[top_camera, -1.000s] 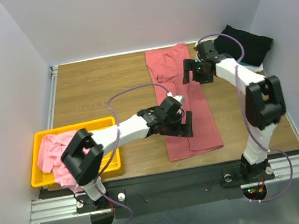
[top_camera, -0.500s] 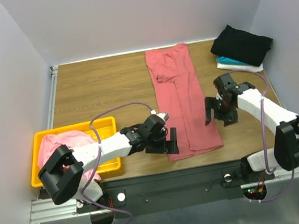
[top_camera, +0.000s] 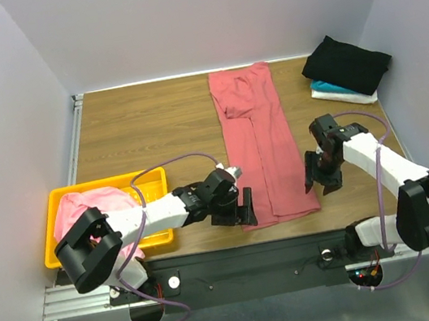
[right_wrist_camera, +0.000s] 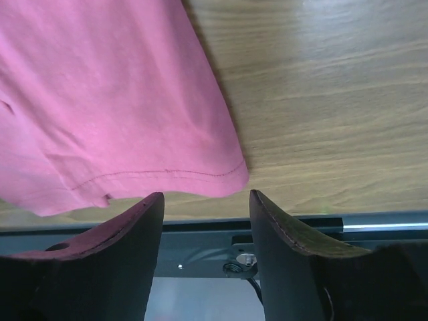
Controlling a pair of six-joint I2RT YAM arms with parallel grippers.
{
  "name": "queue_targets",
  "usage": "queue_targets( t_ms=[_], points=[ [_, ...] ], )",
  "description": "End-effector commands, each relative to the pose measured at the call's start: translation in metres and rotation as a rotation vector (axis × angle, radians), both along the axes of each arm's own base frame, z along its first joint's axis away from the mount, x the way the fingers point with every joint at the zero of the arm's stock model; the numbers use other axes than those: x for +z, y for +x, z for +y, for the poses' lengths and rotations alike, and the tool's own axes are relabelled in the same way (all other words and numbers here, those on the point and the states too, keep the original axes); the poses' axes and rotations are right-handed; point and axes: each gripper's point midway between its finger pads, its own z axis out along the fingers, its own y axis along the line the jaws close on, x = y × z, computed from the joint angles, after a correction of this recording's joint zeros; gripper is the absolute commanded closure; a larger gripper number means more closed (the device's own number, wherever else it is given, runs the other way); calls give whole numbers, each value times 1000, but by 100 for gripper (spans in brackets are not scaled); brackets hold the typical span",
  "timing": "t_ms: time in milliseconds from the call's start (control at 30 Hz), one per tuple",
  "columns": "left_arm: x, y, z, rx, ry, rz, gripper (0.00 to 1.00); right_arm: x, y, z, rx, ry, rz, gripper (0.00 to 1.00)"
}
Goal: Fold and stack the t-shirts
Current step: Fold the tshirt
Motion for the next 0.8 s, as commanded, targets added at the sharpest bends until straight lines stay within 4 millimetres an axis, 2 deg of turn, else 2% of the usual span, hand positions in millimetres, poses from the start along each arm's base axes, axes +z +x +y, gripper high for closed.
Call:
queue_targets(
  t_ms=[0, 100, 367, 767],
  points=[
    [-1, -1, 7, 67, 11, 23, 11, 0, -8, 0, -36, 3, 26, 41],
    [-3, 5, 14, 112, 50, 9, 12, -7, -12, 0, -37, 2, 59, 42],
    [-6, 19, 12, 130, 138, -14, 12, -30, -13, 2, -64, 0, 106, 42],
    [-17, 14, 15, 128, 179, 24, 13, -48, -35, -2, -97, -21, 189, 49]
  ],
)
